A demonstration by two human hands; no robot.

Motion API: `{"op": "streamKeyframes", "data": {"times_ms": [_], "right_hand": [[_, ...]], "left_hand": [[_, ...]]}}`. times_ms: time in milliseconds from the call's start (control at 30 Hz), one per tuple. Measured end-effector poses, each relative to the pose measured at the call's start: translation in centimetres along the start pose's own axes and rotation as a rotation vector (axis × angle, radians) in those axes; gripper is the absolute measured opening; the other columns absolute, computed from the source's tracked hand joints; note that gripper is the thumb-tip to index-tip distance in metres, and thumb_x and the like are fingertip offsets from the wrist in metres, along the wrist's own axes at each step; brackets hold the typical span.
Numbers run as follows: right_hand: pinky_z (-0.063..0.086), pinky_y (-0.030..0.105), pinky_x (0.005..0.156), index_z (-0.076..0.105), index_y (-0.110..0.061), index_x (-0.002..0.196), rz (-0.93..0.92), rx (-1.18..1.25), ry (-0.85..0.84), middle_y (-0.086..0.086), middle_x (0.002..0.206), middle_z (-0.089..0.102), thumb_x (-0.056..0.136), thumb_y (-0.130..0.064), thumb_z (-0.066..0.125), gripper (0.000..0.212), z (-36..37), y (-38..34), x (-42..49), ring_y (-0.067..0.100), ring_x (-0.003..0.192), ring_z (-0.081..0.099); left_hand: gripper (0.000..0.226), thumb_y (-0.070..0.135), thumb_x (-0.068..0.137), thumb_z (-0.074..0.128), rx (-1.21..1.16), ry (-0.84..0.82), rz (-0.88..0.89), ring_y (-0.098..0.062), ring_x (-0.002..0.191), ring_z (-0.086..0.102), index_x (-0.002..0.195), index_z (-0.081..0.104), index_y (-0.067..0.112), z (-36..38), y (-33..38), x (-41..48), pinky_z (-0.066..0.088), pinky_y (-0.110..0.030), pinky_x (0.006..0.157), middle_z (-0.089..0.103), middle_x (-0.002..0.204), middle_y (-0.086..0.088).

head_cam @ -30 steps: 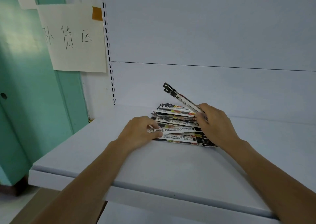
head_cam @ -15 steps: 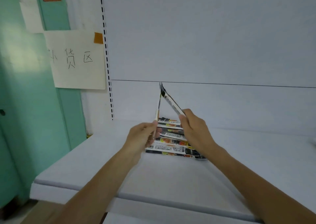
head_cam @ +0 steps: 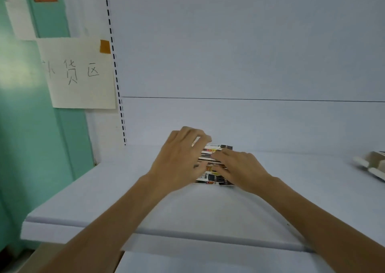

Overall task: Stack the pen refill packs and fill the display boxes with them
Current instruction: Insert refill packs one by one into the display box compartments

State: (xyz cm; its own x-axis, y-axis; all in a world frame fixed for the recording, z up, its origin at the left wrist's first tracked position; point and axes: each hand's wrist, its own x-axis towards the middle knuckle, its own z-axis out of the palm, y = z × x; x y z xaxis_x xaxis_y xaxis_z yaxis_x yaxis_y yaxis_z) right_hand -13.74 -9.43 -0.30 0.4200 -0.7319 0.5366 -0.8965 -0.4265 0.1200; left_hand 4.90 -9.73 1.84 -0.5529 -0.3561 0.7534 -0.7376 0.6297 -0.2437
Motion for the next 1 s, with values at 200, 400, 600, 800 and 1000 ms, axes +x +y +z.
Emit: {"op": "streamKeyframes", "data": {"times_ms": [200, 400, 600, 800, 1000], "right_hand": [[0.037, 0.027, 0.057, 0.063, -0.015, 0.104, -0.050, 0.102, 0.100, 0.000, 0.095, 0.065, 0.083, -0.025, 0.058, 0.023, -1.7, 2.4, -2.8, 0.024, 0.082, 0.062], [0.041, 0.026, 0.072, 0.061, -0.019, 0.103, 0.151, 0.292, 0.096, -0.006, 0.095, 0.060, 0.079, -0.038, 0.070, 0.032, -3.7, 8.4, -6.6, 0.011, 0.081, 0.052], [0.037, 0.009, 0.086, 0.051, -0.032, 0.115, 0.471, 0.896, 0.257, -0.018, 0.119, 0.050, 0.082, -0.037, 0.065, 0.036, -7.5, 13.7, -12.2, -0.008, 0.109, 0.047], [0.035, -0.003, 0.067, 0.058, -0.014, 0.112, 0.576, 0.831, 0.380, -0.004, 0.114, 0.055, 0.093, -0.013, 0.049, 0.021, -9.0, 18.7, -15.7, 0.004, 0.098, 0.050], [0.034, 0.009, 0.072, 0.064, -0.008, 0.099, 0.506, 0.667, 0.307, -0.009, 0.103, 0.051, 0.095, -0.012, 0.043, 0.021, -12.1, 22.8, -19.2, 0.006, 0.097, 0.048]], "left_hand": [[0.055, 0.064, 0.087, 0.027, -0.034, -0.455, -0.063, -0.015, 0.109, 0.054, 0.124, 0.045, 0.028, 2.2, 2.1, 1.3, 0.042, -0.031, 0.087, 0.059, 0.119, 0.010], [0.037, 0.047, 0.097, 0.025, -0.089, -0.464, -0.071, -0.019, 0.099, 0.053, 0.109, 0.046, 0.020, 3.4, 8.0, 4.1, 0.038, -0.030, 0.073, 0.053, 0.104, 0.004], [0.035, 0.041, 0.098, 0.021, -0.216, -0.430, -0.168, -0.021, 0.094, 0.055, 0.112, 0.044, 0.018, 5.1, 16.0, 7.5, 0.045, -0.036, 0.078, 0.051, 0.100, 0.003], [0.025, 0.034, 0.100, 0.022, -0.288, -0.467, -0.232, -0.021, 0.083, 0.052, 0.108, 0.041, 0.020, 6.7, 24.9, 10.3, 0.038, -0.032, 0.070, 0.048, 0.094, 0.004], [0.029, 0.041, 0.099, 0.024, -0.270, -0.445, -0.253, -0.019, 0.080, 0.048, 0.111, 0.039, 0.020, 7.2, 31.6, 12.3, 0.038, -0.031, 0.069, 0.042, 0.090, 0.006]]}}
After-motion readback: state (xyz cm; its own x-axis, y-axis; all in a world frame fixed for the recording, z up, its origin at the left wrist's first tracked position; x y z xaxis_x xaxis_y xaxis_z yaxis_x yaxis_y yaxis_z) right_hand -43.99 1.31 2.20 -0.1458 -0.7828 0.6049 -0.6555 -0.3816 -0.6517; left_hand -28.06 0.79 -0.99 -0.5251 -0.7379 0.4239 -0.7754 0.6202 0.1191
